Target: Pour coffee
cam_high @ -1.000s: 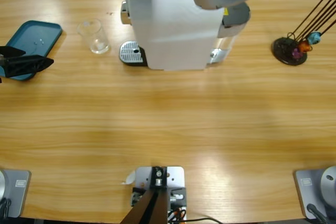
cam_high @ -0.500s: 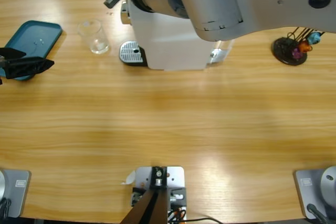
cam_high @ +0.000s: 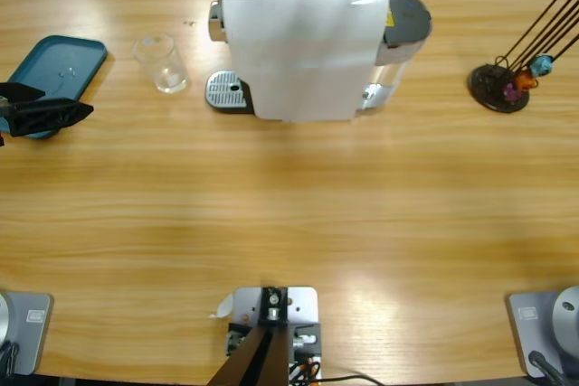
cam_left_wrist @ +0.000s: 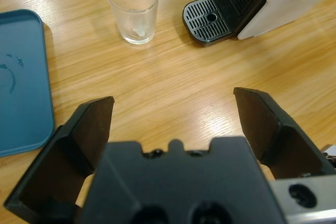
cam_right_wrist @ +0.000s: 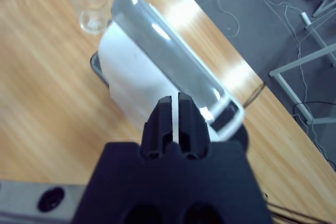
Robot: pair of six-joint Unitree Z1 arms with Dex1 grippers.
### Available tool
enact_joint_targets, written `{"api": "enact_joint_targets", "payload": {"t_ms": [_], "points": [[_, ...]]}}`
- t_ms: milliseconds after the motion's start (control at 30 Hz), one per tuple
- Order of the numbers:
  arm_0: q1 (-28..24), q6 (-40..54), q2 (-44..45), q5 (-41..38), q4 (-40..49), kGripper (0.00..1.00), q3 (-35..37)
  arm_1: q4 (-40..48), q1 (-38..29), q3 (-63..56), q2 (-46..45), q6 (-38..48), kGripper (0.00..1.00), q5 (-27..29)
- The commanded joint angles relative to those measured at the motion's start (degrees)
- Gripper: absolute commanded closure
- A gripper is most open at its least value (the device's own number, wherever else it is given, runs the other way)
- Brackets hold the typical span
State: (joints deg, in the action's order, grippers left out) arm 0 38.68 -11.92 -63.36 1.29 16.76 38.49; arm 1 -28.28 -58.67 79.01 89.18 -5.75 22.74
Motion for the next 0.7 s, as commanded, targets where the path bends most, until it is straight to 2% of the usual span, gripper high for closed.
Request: {"api": "enact_joint_targets", "payload": {"t_ms": [33, 233, 367, 567, 700], "points": [[-0.4, 1.7, -4.8, 4.3, -3.1, 0.0, -2.2, -5.0, 0.6, -15.0, -17.6, 3.0, 0.0, -6.4], [-0.4, 4.5, -14.8, 6.9, -14.3, 0.023, -2.4, -5.0, 0.6, -29.4, -28.7, 5.7, 0.0, -6.2], [-0.4, 5.8, -18.4, 6.9, -20.3, 0.023, -3.6, -4.9, 0.6, -33.7, -33.1, 5.7, 0.0, -6.2], [-0.4, 5.3, -25.9, 12.0, -28.9, 0.022, -6.4, -5.5, 0.6, -34.7, -32.9, 3.7, 0.0, -5.7], [-0.4, 4.9, -29.0, 12.5, -35.7, 0.023, -7.9, -5.0, 0.6, -34.9, -32.5, 3.6, 0.0, -5.5]]}}
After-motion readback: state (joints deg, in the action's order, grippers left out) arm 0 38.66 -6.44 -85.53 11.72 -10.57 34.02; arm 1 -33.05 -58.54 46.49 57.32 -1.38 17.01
